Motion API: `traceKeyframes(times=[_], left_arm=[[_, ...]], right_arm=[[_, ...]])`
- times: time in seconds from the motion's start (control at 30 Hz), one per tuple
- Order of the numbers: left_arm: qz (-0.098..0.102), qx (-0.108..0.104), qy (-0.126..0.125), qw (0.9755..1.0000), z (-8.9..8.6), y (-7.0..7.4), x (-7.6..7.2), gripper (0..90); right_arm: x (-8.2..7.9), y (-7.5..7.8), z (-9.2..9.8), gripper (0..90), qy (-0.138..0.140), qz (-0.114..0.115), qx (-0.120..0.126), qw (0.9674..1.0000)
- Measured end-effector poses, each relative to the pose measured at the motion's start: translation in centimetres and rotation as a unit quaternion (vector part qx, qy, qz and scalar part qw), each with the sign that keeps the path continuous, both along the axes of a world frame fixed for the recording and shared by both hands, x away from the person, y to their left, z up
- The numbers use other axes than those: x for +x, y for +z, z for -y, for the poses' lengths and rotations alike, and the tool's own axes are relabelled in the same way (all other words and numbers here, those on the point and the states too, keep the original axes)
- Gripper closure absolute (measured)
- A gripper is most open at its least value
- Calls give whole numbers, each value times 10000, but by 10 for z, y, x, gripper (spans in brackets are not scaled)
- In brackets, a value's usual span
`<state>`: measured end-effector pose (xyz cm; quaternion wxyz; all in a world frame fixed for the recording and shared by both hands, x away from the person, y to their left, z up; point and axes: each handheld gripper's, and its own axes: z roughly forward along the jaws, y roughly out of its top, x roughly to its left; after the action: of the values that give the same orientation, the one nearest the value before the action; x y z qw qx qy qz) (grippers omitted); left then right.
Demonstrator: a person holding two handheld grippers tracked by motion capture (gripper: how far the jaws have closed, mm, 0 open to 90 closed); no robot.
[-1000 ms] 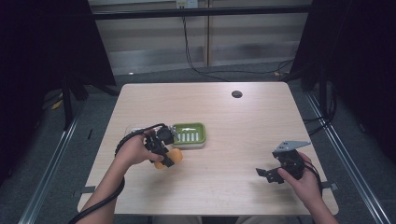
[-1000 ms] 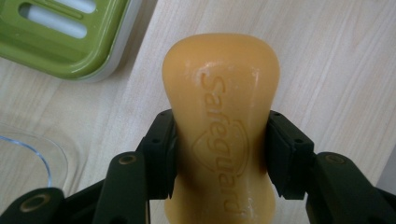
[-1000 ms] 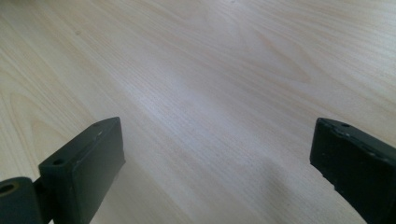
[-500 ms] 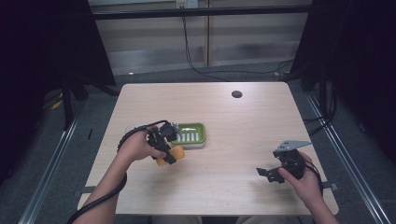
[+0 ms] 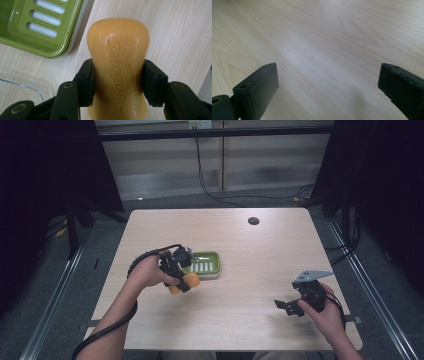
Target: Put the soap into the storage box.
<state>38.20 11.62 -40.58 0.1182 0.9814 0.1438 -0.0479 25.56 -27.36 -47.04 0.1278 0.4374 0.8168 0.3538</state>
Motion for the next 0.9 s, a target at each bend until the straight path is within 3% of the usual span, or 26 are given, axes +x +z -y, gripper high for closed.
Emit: traceKeyframes(times=[0.17, 0.43, 0.5, 0.57, 0.67, 0.77, 0.9], left_arm=[[-82, 48, -59, 9999, 2, 3, 3, 500], [37, -15, 4, 10000, 6, 5, 7, 500], [-56, -2, 1, 10000, 6, 7, 9, 500], [29, -33, 14, 10000, 7, 7, 9, 500], [-44, -13, -28, 10000, 7, 9, 12, 500], [54, -35, 55, 10000, 8, 8, 13, 499], [-64, 33, -50, 10000, 9, 11, 17, 500]], right_arm=[[0, 0, 0, 25, 5, 6, -10, 10000], [0, 0, 0, 26, 5, -4, 4, 10000], [0, -1, 0, 25, 9, -6, 7, 10000], [0, -1, 0, 26, 1, -13, -6, 10000], [0, -1, 0, 25, 7, -11, 8, 10000], [0, 0, 0, 26, -3, -10, -4, 10000], [0, 0, -1, 26, 3, -14, 2, 10000]])
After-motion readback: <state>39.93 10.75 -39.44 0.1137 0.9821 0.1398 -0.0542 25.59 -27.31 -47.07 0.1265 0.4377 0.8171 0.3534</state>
